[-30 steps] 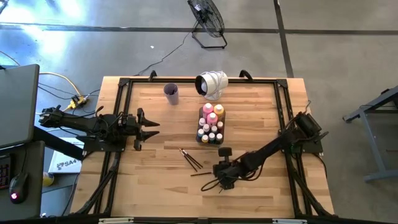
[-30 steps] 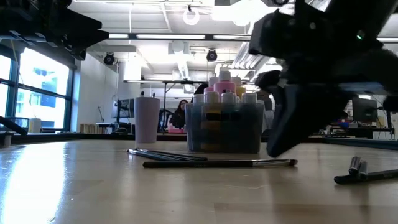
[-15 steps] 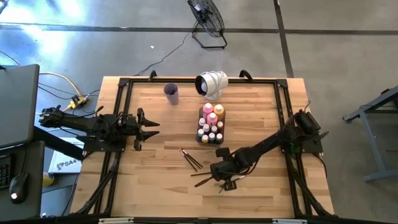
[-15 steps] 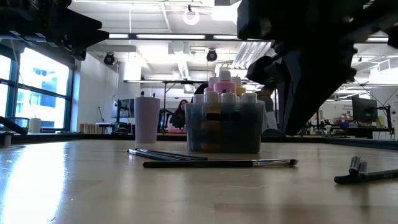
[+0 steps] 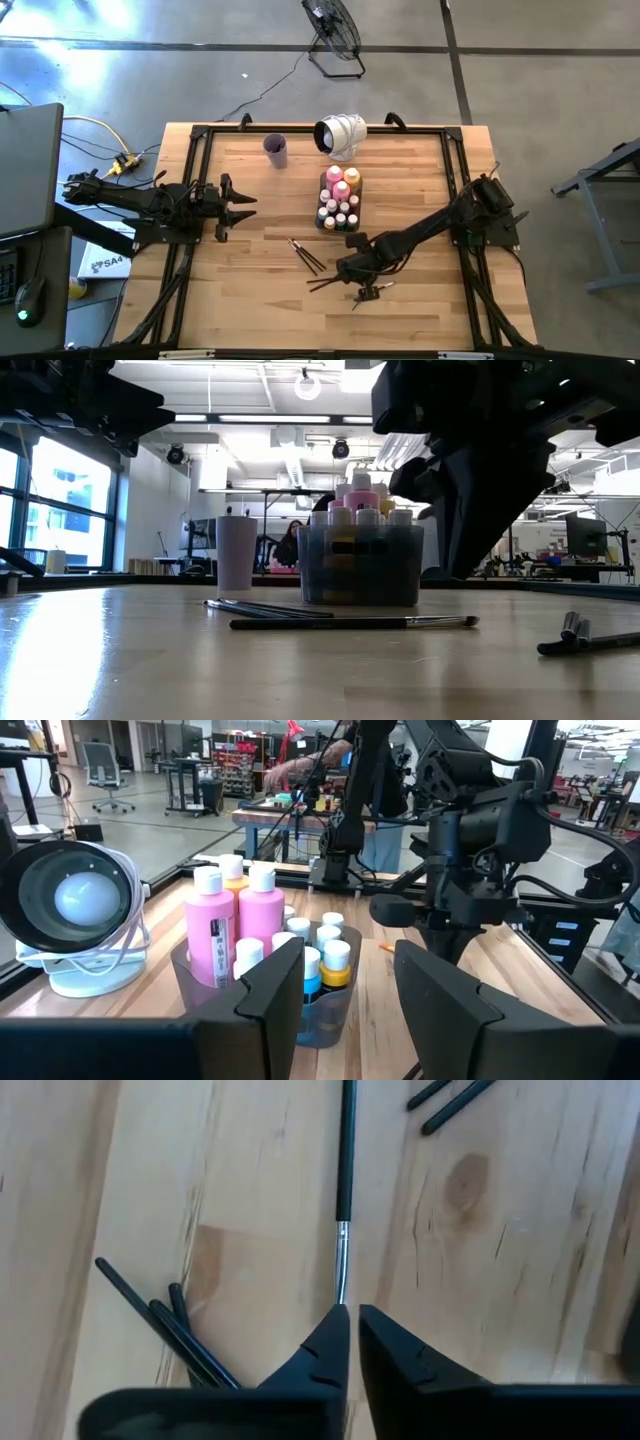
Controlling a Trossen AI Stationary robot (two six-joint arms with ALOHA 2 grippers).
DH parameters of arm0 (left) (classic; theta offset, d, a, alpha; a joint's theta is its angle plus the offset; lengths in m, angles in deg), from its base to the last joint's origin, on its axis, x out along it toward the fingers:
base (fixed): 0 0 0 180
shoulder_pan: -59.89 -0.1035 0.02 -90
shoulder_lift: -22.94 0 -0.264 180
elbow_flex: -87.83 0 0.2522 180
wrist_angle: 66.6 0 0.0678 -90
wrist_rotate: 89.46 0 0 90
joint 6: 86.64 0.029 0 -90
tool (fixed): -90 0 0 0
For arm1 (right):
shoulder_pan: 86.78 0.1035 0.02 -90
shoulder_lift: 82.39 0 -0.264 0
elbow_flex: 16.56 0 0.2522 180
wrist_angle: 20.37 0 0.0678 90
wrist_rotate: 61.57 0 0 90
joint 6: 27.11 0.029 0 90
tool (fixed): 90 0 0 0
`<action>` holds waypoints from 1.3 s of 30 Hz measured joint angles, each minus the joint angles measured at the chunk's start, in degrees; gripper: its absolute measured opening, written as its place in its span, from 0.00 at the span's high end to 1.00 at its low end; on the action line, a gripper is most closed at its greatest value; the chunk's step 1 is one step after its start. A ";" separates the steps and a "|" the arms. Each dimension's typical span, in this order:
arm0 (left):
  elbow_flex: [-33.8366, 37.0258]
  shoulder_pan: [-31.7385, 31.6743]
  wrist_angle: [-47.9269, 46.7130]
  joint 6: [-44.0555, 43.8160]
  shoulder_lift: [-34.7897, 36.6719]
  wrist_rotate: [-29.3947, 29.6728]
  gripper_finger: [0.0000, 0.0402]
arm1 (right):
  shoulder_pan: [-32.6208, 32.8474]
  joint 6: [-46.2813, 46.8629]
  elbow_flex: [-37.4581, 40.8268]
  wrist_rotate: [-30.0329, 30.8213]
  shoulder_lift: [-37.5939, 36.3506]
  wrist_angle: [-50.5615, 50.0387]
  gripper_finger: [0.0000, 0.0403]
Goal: Pick & Place Paint Supplies
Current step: Put the silver paint brush into the violet cup
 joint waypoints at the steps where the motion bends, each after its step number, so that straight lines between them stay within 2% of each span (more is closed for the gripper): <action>1: 0.00 0.00 0.00 0.00 0.00 0.00 0.62 | 0.00 0.16 0.00 0.00 0.00 0.00 0.93; 6: 0.00 0.00 0.00 0.00 0.00 0.00 0.62 | -0.83 4.00 0.00 -0.42 0.00 -0.02 0.81; 13: 0.00 0.00 0.00 0.00 0.00 0.00 0.62 | -0.76 2.33 0.02 -2.62 -0.02 -0.08 0.68; 26: -0.02 0.00 0.02 -0.02 -0.02 0.02 0.62 | -1.55 2.43 0.16 -3.69 2.64 0.91 0.74; 39: -0.02 0.00 0.00 -0.02 -0.02 0.02 0.62 | -1.43 2.47 -0.02 -3.71 4.96 -0.20 0.74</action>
